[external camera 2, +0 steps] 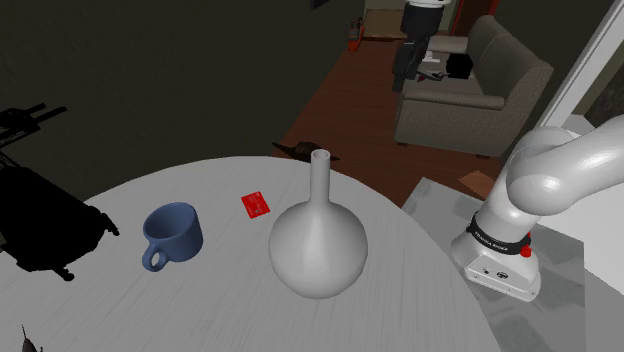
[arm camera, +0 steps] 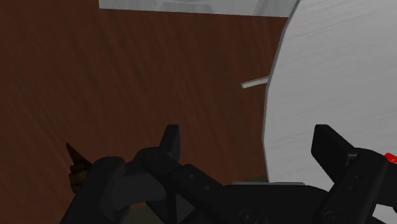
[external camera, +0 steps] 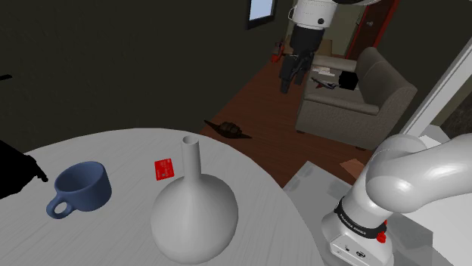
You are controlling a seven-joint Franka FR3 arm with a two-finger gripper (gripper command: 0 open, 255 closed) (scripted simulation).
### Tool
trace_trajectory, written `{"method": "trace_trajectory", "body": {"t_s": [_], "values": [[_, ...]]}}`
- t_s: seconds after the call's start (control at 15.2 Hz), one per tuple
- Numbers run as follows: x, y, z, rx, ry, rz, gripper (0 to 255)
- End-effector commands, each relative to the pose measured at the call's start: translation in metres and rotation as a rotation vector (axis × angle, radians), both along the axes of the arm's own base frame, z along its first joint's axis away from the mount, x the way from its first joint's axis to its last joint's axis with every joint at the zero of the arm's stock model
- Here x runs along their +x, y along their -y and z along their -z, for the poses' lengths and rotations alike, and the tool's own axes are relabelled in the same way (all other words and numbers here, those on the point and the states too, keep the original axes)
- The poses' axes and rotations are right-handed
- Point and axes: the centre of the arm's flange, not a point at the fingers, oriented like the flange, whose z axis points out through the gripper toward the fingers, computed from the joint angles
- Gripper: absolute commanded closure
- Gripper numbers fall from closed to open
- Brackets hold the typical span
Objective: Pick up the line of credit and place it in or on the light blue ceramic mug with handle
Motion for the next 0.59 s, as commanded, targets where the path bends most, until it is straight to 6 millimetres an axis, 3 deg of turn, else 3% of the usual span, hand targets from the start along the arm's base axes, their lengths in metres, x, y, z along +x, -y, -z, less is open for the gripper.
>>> {"method": "trace_trajectory", "body": {"t_s": [0.0,0.53], "values": [[0.0,0.0,0.0,0.0,0.0,0.0,0],[0.005,-0.091,0.058,-0.026,0.123,0.103,0]]}}
